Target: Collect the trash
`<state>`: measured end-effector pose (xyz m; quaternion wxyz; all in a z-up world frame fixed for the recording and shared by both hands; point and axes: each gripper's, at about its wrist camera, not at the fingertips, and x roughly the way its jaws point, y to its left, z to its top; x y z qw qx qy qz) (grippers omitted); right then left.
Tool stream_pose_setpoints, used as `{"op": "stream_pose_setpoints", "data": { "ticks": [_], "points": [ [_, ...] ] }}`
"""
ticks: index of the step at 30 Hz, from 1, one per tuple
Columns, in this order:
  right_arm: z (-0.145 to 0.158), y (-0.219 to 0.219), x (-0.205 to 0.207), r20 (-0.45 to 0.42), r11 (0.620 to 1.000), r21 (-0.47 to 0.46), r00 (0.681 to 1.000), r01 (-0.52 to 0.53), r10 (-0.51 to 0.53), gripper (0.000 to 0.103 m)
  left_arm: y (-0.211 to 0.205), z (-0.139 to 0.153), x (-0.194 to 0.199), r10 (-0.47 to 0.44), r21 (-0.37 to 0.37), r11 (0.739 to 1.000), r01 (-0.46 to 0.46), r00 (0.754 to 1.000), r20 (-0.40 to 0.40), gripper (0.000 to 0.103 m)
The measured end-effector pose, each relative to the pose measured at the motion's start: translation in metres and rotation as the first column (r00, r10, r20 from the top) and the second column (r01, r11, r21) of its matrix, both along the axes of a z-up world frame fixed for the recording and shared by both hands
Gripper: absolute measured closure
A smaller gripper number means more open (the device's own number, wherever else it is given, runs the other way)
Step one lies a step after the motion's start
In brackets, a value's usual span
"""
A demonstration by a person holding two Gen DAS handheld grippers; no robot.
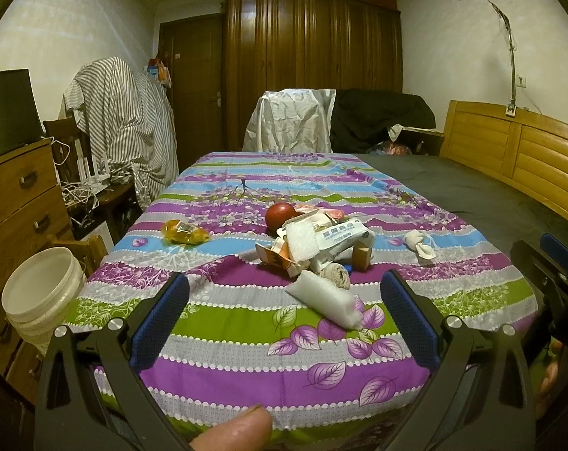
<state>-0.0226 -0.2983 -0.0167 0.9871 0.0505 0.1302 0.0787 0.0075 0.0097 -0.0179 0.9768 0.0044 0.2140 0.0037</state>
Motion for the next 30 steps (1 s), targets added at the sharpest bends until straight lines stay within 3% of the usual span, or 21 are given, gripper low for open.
{"op": "stream_pose_setpoints", "data": {
  "ticks": [30],
  "points": [
    [-0.0024, 0.0028, 0.0033, -0.022, 1.0, 0.002, 1.0, -0.013, 0.013, 0.004, 0.0071, 0.0001, 0.0014, 0.009, -0.008, 1.0, -0.009, 1.0, -0.018, 0.005]
  ]
}}
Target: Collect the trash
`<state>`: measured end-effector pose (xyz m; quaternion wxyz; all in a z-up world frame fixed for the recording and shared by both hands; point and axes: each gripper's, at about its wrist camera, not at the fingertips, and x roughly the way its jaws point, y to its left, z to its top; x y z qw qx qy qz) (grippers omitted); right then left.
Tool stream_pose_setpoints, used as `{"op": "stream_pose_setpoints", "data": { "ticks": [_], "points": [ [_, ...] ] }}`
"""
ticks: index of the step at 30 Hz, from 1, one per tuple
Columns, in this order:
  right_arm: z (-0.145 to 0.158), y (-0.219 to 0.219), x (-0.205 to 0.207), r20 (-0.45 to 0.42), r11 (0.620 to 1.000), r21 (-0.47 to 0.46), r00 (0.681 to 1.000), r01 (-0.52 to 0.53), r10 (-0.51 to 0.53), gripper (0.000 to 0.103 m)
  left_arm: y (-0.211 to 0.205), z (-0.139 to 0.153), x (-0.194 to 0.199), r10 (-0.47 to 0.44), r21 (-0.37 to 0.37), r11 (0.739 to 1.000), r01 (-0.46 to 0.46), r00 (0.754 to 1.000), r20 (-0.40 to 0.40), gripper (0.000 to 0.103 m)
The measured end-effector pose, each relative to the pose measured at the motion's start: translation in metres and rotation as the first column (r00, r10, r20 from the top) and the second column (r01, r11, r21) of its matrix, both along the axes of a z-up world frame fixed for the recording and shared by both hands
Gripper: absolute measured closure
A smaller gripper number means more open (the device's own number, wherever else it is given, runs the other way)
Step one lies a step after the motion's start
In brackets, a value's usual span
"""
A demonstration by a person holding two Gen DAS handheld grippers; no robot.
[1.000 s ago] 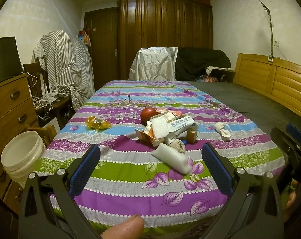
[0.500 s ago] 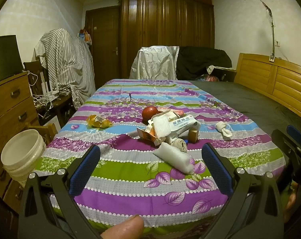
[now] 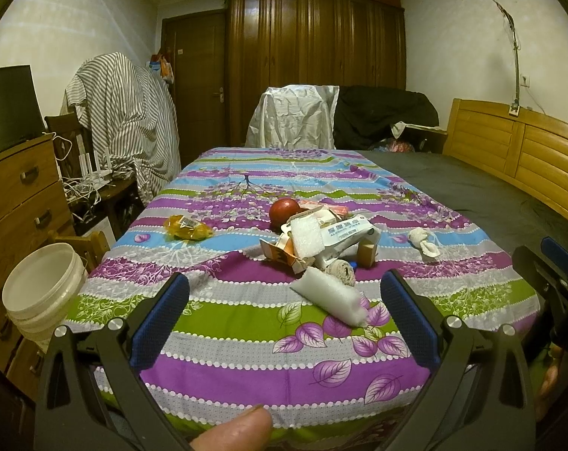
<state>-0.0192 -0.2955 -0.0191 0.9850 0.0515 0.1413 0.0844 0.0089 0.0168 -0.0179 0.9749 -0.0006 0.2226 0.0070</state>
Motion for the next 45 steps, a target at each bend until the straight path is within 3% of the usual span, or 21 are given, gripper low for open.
{"op": "stream_pose_setpoints", "data": {
  "ticks": [9, 12, 15, 18, 21, 23, 28, 29, 35, 39, 41, 45],
  "points": [
    [-0.002, 0.001, 0.004, -0.011, 1.0, -0.001, 1.0, -0.02, 0.02, 0.004, 0.004, -0.001, 0.003, 0.008, 0.011, 1.0, -0.008, 1.0, -0.009, 0.005],
    [-0.007, 0.007, 0.015, -0.049, 0.994, 0.01, 0.993, -0.105, 0.105, 0.004, 0.017, -0.003, 0.013, 0.008, 0.002, 1.0, -0.008, 0.999, -0.038, 0.005],
    [-0.018, 0.023, 0.04, -0.124, 0.973, -0.001, 0.965, -0.232, 0.23, 0.005, 0.042, -0.014, 0.034, 0.03, -0.008, 0.999, -0.032, 0.991, -0.127, 0.005],
    [-0.041, 0.051, 0.076, -0.252, 0.93, 0.008, 0.9, -0.367, 0.357, 0.014, 0.074, -0.039, 0.062, 0.044, -0.054, 0.997, -0.059, 0.966, -0.254, 0.005],
    [-0.065, 0.083, 0.115, -0.35, 0.901, -0.029, 0.848, -0.434, 0.397, 0.033, 0.091, -0.06, 0.084, 0.039, -0.068, 0.996, -0.065, 0.945, -0.324, 0.005],
    [-0.08, 0.103, 0.14, -0.39, 0.892, -0.053, 0.832, -0.448, 0.395, 0.046, 0.096, -0.07, 0.097, 0.026, -0.095, 0.993, -0.064, 0.932, -0.362, 0.005],
    [-0.113, 0.132, 0.19, -0.463, 0.885, -0.084, 0.804, -0.459, 0.373, 0.063, 0.091, -0.081, 0.128, -0.01, -0.118, 0.992, -0.042, 0.911, -0.412, 0.005],
    [-0.118, 0.134, 0.196, -0.468, 0.887, -0.083, 0.804, -0.454, 0.368, 0.075, 0.087, -0.082, 0.132, -0.02, -0.117, 0.993, -0.031, 0.91, -0.415, 0.005],
    [-0.118, 0.084, 0.179, -0.449, 0.914, 0.009, 0.816, -0.405, 0.365, 0.076, 0.049, -0.096, 0.157, -0.137, -0.1, 0.99, 0.103, 0.888, -0.439, 0.006],
    [-0.115, 0.028, 0.156, -0.444, 0.958, 0.024, 0.855, -0.287, 0.268, 0.076, 0.003, -0.112, 0.177, -0.256, -0.092, 0.966, 0.241, 0.841, -0.477, 0.013],
    [-0.114, 0.009, 0.154, -0.438, 0.971, 0.044, 0.869, -0.236, 0.231, 0.076, -0.015, -0.118, 0.186, -0.273, -0.08, 0.96, 0.269, 0.828, -0.489, 0.019],
    [-0.117, -0.009, 0.16, -0.441, 0.98, 0.055, 0.875, -0.193, 0.198, 0.076, -0.042, -0.124, 0.207, -0.273, -0.076, 0.959, 0.273, 0.824, -0.497, 0.019]
  ]
}}
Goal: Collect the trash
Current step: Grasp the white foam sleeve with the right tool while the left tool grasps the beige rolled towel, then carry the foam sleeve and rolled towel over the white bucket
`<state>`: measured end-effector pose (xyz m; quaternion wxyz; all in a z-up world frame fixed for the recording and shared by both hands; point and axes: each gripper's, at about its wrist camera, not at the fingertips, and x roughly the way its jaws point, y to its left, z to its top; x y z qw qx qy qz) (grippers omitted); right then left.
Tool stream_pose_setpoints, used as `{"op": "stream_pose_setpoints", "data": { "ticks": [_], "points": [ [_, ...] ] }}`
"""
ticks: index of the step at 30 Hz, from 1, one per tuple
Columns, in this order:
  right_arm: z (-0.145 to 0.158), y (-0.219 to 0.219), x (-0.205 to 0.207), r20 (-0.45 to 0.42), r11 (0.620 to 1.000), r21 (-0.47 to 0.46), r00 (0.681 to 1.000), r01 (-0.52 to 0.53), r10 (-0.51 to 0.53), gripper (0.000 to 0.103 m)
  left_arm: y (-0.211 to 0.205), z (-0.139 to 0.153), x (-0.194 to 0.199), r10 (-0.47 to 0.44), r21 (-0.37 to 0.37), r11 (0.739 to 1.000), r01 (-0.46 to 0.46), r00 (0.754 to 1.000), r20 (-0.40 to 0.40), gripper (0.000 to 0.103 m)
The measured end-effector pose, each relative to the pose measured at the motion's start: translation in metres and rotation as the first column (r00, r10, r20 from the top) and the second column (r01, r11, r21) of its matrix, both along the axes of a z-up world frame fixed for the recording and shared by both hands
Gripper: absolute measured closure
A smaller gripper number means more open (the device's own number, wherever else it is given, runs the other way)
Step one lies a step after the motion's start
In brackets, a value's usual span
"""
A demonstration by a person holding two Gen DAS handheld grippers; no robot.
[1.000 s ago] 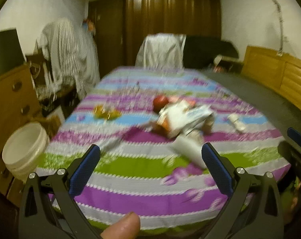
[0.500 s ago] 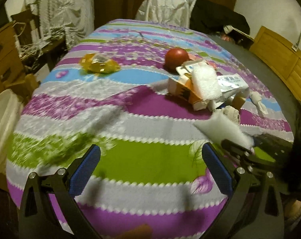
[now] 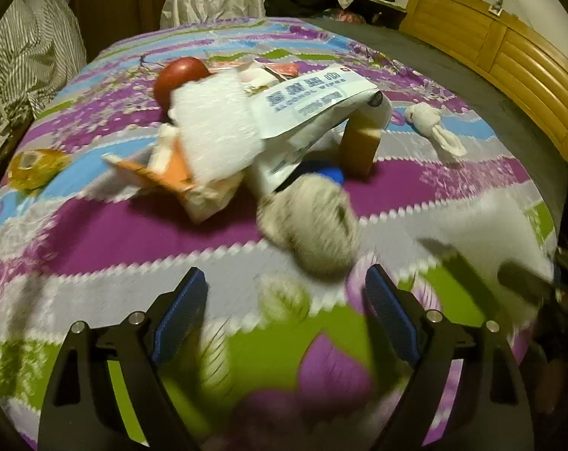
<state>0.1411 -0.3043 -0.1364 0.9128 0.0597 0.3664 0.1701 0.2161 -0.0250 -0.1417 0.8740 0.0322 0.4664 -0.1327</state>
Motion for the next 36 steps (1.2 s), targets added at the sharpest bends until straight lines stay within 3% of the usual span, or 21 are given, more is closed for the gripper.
{"op": "stream_pose_setpoints", "data": {
  "ticks": [3, 6, 8, 10, 15, 18, 25, 29, 36],
  "points": [
    [-0.004, 0.002, 0.007, 0.004, 1.0, 0.004, 1.0, 0.005, -0.005, 0.076, -0.012, -0.004, 0.015, 0.016, -0.002, 1.0, -0.016, 1.0, -0.008, 0.026],
    [-0.004, 0.006, 0.009, 0.027, 1.0, 0.003, 0.999, 0.021, -0.021, 0.076, -0.013, -0.004, 0.021, 0.04, -0.02, 0.999, -0.04, 0.999, -0.015, 0.045],
    [-0.002, 0.009, 0.007, 0.044, 0.999, -0.003, 0.998, 0.039, -0.039, 0.076, -0.009, -0.003, 0.022, 0.052, -0.052, 0.997, -0.053, 0.998, -0.021, 0.068],
    [0.003, 0.01, 0.005, 0.075, 0.998, -0.008, 0.995, 0.065, -0.064, 0.076, -0.006, 0.0, 0.019, 0.061, -0.059, 0.996, -0.062, 0.998, -0.012, 0.072],
    [0.035, 0.014, -0.011, 0.212, 0.992, -0.025, 0.97, 0.123, -0.115, 0.076, 0.002, 0.03, -0.013, 0.086, -0.059, 0.995, -0.08, 0.991, 0.107, 0.073],
    [0.064, 0.019, -0.029, 0.317, 0.988, -0.026, 0.939, 0.153, -0.137, 0.076, 0.01, 0.058, -0.045, 0.1, -0.076, 0.993, -0.086, 0.975, 0.201, 0.073],
    [0.112, 0.036, -0.067, 0.47, 0.988, -0.031, 0.875, 0.15, -0.118, 0.076, 0.025, 0.131, -0.111, 0.145, -0.111, 0.988, -0.108, 0.889, 0.434, 0.073],
    [0.139, 0.053, -0.076, 0.511, 0.994, -0.031, 0.856, 0.106, -0.075, 0.076, 0.041, 0.161, -0.126, 0.181, -0.117, 0.983, -0.14, 0.848, 0.499, 0.073],
    [0.178, 0.112, -0.075, 0.541, 0.999, -0.026, 0.839, -0.04, 0.048, 0.076, 0.095, 0.183, -0.144, 0.299, -0.137, 0.953, -0.268, 0.786, 0.54, 0.073]
  ]
}}
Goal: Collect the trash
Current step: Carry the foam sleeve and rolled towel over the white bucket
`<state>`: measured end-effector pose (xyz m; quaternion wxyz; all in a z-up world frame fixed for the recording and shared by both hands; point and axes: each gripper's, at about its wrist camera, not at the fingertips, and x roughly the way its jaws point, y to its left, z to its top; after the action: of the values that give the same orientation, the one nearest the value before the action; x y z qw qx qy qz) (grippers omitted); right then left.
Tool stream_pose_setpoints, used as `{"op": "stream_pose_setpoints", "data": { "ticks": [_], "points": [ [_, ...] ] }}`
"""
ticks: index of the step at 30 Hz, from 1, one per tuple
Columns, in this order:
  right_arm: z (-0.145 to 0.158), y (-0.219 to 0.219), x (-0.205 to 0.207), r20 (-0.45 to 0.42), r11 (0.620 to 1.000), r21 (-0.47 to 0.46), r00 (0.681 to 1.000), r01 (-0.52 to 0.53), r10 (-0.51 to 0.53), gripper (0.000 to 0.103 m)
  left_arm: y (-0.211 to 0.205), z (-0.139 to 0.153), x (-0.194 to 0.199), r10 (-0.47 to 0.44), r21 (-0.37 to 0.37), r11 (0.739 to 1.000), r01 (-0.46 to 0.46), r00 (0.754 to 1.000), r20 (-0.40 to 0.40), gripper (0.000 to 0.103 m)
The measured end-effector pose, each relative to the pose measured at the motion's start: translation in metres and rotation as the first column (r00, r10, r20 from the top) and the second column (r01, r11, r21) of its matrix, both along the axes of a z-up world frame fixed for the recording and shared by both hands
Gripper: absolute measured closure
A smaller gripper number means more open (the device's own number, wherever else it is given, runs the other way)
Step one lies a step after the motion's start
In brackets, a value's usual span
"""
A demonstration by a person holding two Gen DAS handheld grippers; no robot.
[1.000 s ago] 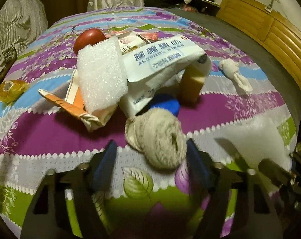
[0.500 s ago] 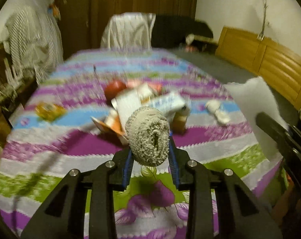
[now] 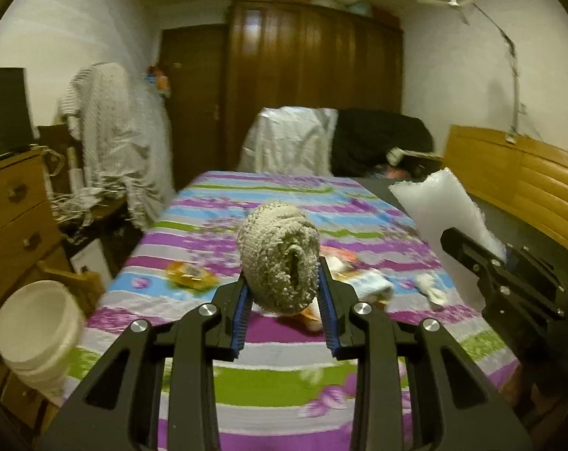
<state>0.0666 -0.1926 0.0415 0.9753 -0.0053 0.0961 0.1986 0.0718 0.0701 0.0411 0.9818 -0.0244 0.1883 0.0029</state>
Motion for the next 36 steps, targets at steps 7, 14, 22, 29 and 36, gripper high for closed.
{"op": "stream_pose_setpoints", "data": {
  "ticks": [7, 14, 22, 29, 36],
  "points": [
    [0.034, 0.09, 0.012, -0.005, 0.984, -0.007, 0.984, -0.179, 0.179, 0.076, 0.076, 0.015, -0.005, 0.176, -0.017, 0.984, -0.176, 0.984, 0.011, 0.073],
    [0.053, 0.187, 0.033, -0.07, 0.945, -0.009, 0.943, -0.326, 0.325, 0.076, 0.151, 0.016, 0.0, 0.322, -0.015, 0.946, -0.323, 0.946, -0.034, 0.072],
    [0.063, 0.312, 0.06, -0.174, 0.88, -0.042, 0.871, -0.472, 0.459, 0.076, 0.241, 0.018, -0.013, 0.447, -0.036, 0.892, -0.45, 0.891, -0.076, 0.072],
    [0.05, 0.426, 0.097, -0.306, 0.822, -0.062, 0.794, -0.567, 0.525, 0.076, 0.304, 0.012, -0.022, 0.508, -0.039, 0.854, -0.518, 0.849, -0.145, 0.072],
    [0.027, 0.508, 0.117, -0.418, 0.761, -0.113, 0.726, -0.638, 0.546, 0.076, 0.357, -0.009, -0.023, 0.544, -0.055, 0.821, -0.568, 0.808, -0.227, 0.072]
  ]
}}
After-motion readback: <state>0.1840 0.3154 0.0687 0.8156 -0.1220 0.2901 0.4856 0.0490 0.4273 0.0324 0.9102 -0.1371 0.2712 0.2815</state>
